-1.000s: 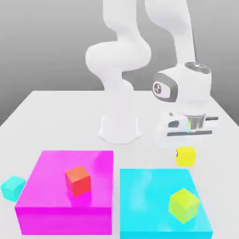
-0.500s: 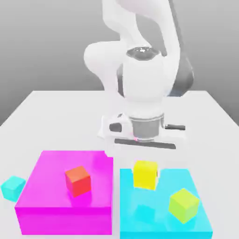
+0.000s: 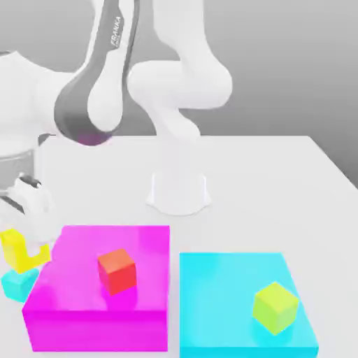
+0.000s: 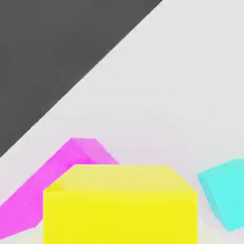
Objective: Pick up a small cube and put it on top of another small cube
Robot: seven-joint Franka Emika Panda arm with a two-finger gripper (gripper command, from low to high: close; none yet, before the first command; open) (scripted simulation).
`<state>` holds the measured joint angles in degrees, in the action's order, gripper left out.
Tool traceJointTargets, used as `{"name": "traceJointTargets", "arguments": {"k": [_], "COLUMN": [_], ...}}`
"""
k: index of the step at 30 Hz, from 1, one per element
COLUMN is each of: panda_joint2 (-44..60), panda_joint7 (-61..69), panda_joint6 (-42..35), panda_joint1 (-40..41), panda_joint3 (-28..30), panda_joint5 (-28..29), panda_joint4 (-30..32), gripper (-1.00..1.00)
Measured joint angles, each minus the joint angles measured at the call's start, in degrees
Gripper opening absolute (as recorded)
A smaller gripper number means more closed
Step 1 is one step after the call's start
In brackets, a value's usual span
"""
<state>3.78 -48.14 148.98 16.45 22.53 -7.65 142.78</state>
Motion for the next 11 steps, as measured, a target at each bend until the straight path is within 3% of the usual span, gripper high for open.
{"name": "traceJointTargets", "arguments": {"k": [2, 6, 7, 11], "panda_joint2": [1.6, 8.9, 10.8, 10.8], "panda_joint7": [-0.1, 4.2, 5.4, 5.4], "panda_joint6": [0.4, 6.2, 7.8, 7.8], "panda_joint1": [1.3, 3.2, 4.0, 4.0], "panda_joint3": [0.9, -1.7, -2.8, -2.8], "panda_joint5": [1.9, -3.4, -5.0, -5.0], "panda_joint4": [0.9, 0.8, 0.7, 0.7], "gripper": [-1.0, -1.0, 1.0, 1.0]}}
